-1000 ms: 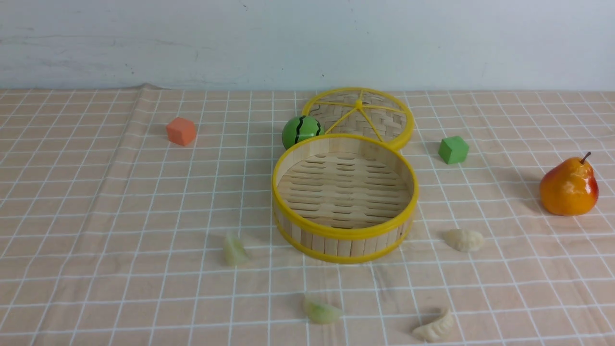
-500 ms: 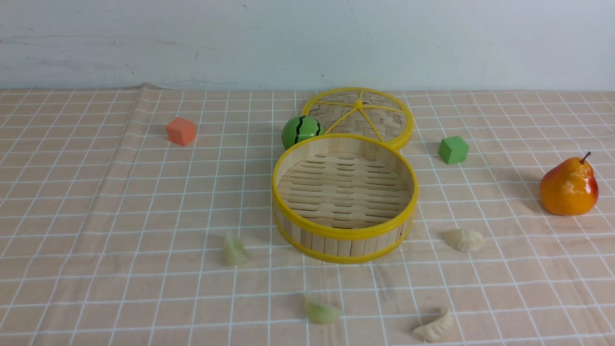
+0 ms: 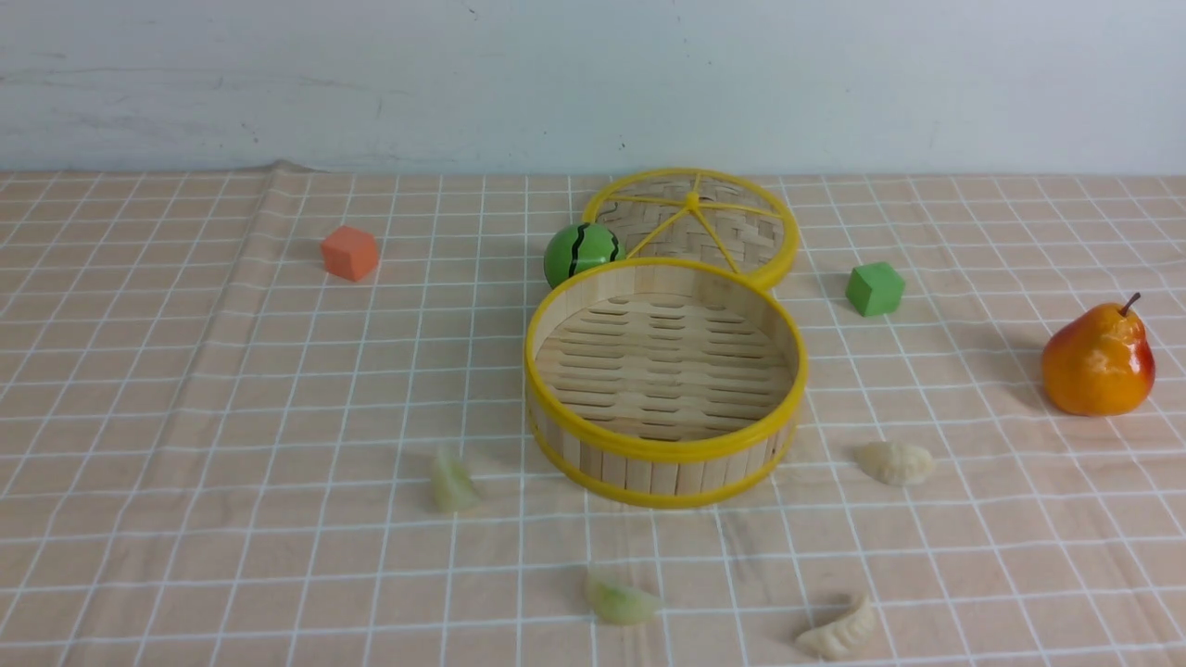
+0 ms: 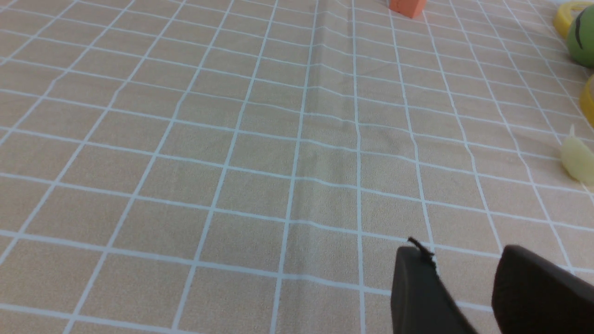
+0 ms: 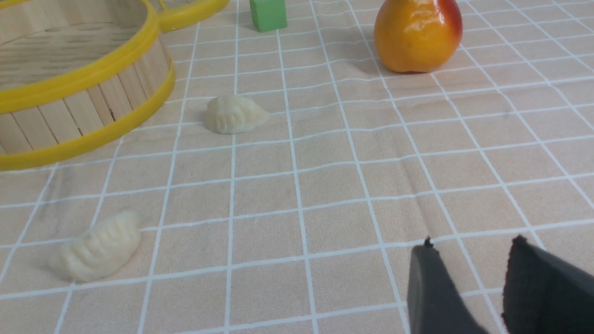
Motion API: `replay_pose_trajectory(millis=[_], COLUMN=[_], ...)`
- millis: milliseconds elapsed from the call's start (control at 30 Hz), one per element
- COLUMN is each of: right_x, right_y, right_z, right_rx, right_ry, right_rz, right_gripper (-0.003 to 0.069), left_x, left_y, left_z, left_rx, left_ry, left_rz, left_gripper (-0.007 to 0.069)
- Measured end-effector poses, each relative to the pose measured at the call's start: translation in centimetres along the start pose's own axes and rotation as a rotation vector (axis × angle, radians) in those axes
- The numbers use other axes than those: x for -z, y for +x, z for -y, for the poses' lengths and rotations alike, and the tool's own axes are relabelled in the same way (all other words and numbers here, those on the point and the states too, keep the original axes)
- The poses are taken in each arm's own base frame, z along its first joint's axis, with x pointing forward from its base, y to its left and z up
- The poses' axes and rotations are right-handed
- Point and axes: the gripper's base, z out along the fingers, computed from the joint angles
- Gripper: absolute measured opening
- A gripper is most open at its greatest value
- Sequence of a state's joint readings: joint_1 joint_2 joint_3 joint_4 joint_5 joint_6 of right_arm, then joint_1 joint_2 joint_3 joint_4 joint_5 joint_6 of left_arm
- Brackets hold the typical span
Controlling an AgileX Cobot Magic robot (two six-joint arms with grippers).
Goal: Put the dumplings into the steamer on the table with the brown tablecloth.
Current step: 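Reach for and grasp a dumpling on the table with the left gripper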
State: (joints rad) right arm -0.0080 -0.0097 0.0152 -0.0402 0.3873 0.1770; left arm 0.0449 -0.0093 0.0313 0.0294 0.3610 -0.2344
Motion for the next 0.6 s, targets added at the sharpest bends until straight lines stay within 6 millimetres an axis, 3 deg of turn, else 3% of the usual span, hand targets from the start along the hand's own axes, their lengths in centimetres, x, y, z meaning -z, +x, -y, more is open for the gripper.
replay_pose_trajectory(millis=[400,500,600], right_x=[0.0,0.0,0.1], right_y=[0.0,0.0,0.0], right_z=[0.0,-0.2,-1.1], right_rx=[-0.002,-0.062,-0.446], right_ry=[-0.001,-0.019,-0.124], right_rz=[0.000,-0.001,-0.029], right_gripper=[0.0239,0.0239,0.0239], left_x=[0.0,0.0,0.1], left_y=[-0.1,-0.2,-0.4], left_z=[0.1,0.4,1.3], left_rx=[0.019,0.148,0.675], left_ry=[0.009,0.043,0.157], left_rz=[0.014,0.021,-0.006], left_gripper=[0.0238,0.0238,0.0238])
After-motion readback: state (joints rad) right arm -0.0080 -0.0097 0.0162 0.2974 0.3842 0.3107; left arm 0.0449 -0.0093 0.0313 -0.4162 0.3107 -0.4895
